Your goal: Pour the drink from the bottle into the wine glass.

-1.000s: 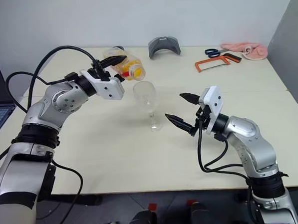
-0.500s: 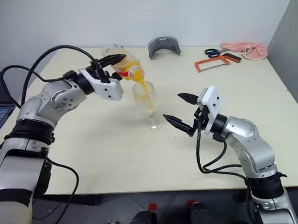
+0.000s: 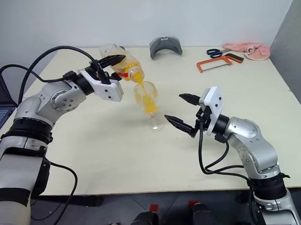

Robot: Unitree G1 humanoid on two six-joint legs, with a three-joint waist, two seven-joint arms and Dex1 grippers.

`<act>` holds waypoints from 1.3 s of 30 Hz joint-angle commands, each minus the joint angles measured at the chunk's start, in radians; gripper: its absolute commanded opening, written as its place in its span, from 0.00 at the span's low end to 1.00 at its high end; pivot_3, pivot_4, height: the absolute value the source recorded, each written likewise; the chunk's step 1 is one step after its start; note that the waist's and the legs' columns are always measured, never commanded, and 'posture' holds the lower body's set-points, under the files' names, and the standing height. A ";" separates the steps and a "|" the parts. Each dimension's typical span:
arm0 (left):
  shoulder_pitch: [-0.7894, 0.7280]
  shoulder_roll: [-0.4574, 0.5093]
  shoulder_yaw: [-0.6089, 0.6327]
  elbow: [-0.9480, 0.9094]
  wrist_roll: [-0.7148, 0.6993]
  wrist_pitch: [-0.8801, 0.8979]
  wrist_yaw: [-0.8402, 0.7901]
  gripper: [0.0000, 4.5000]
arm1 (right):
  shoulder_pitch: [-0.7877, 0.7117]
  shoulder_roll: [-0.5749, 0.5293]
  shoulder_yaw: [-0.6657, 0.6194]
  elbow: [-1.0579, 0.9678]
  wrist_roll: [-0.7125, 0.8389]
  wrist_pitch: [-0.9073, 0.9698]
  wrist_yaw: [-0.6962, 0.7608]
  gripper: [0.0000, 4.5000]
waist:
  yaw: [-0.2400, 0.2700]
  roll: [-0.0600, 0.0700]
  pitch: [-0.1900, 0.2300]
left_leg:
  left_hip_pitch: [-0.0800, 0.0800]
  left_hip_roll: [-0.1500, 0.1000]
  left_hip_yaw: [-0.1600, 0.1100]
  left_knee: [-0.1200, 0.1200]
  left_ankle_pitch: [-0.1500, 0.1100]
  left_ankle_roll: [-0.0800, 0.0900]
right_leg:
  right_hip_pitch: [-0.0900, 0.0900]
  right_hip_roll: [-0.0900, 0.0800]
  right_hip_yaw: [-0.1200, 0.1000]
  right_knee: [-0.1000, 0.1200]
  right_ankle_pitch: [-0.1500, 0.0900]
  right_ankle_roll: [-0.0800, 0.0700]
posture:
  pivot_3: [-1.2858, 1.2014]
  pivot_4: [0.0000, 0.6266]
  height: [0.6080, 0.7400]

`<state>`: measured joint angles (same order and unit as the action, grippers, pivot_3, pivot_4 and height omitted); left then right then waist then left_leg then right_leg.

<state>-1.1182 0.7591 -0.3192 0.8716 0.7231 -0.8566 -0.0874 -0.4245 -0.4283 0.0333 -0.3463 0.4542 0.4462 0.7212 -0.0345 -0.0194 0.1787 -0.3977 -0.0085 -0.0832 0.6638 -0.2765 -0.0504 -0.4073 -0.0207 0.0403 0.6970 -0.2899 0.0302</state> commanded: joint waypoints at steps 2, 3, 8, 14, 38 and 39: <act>-0.057 0.024 0.007 -0.001 0.002 -0.004 0.037 0.38 | -0.020 -0.001 -0.001 -0.043 0.024 0.001 0.008 1.00 | 0.000 0.000 0.000 | 0.000 0.000 0.000 0.000 0.000 0.000 | 0.000 0.000 0.000 0.000 0.000 0.000 | 0.52 0.24 1.00; -0.060 0.025 0.005 0.004 0.005 -0.005 0.040 0.38 | -0.019 0.000 0.000 -0.043 0.025 0.002 0.008 1.00 | 0.000 0.000 0.000 | 0.000 0.000 0.000 0.000 0.000 0.000 | 0.000 0.000 0.000 0.000 0.000 0.000 | 0.52 0.24 1.00; -0.072 0.027 -0.003 0.020 0.016 -0.008 0.056 0.38 | -0.018 -0.002 0.004 -0.046 0.027 0.004 0.008 1.00 | 0.000 0.000 0.000 | 0.000 0.000 0.000 0.000 0.000 0.000 | 0.000 0.000 0.000 0.000 0.000 0.000 | 0.52 0.24 1.00; -0.089 0.029 -0.018 0.043 0.032 -0.006 0.085 0.38 | -0.015 -0.003 0.010 -0.050 0.029 0.007 0.009 1.00 | 0.000 0.000 0.000 | 0.000 0.000 0.000 0.000 0.000 0.000 | 0.000 0.000 0.000 0.000 0.000 0.000 | 0.52 0.24 1.00; -0.126 0.030 -0.054 0.084 0.076 -0.021 0.147 0.38 | 0.007 0.001 0.030 -0.078 0.040 0.025 0.001 1.00 | 0.000 0.000 0.000 | 0.000 0.000 0.000 0.000 0.000 0.000 | 0.000 0.000 0.000 0.000 0.000 0.000 | 0.52 0.24 1.00; -0.126 0.030 -0.055 0.085 0.076 -0.021 0.149 0.38 | 0.007 0.001 0.031 -0.079 0.040 0.025 0.001 1.00 | 0.000 0.000 0.000 | 0.000 0.000 0.000 0.000 0.000 0.000 | 0.000 0.000 0.000 0.000 0.000 0.000 | 0.52 0.24 1.00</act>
<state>-1.2035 0.7635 -0.3857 0.9580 0.8046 -0.8759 0.0367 -0.4131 -0.4281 0.0634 -0.3793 0.4748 0.4692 0.7198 -0.0349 -0.0194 0.1787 -0.3978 -0.0088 -0.0829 0.6641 -0.2765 -0.0505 -0.4076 -0.0208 0.0403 0.6975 -0.2899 0.0302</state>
